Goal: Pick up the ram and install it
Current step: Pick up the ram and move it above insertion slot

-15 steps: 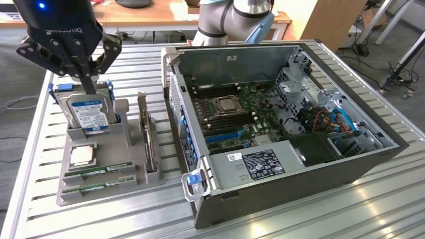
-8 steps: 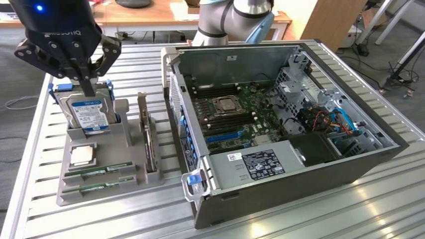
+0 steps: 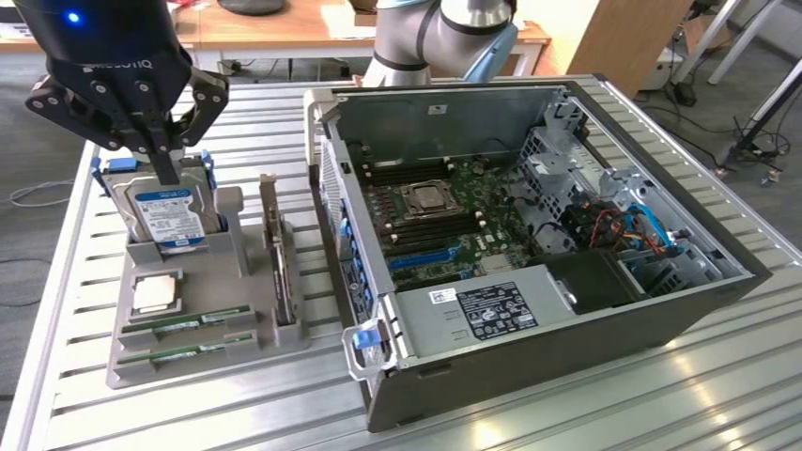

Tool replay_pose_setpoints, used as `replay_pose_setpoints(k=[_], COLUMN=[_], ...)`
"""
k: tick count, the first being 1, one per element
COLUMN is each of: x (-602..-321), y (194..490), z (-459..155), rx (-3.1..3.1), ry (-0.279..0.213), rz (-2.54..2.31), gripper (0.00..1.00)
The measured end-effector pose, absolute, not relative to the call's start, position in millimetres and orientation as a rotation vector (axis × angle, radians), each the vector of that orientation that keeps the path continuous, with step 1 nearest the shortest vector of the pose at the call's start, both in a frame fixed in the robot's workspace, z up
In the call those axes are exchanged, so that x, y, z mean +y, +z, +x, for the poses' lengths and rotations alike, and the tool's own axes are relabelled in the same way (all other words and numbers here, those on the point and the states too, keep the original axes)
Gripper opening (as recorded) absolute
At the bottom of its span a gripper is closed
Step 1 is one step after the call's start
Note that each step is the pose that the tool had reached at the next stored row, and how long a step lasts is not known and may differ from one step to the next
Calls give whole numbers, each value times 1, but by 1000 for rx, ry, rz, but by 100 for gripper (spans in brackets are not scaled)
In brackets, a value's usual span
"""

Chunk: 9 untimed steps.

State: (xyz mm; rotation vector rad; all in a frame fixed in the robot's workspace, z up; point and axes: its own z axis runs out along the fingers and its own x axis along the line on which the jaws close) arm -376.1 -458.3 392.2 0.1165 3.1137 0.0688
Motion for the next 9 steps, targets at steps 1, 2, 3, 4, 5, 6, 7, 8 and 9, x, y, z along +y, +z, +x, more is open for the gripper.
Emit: replay_pose_setpoints(k=[1,2,3,4,5,6,7,8,9], x=[-458,-458,-458,-458,-458,-458,-458,-458,-458], y=[392,392,392,392,392,392,392,392,392], z=[-376,-376,-376,-376,-376,-376,-376,-376,-376], rx=[3114,3114,3114,3114,3114,3114,3114,3114,3114], ry=[69,69,69,69,69,69,69,69,69], rz=[117,117,117,117,117,117,117,117,116], gripper=[11,11,11,11,11,11,11,11,11])
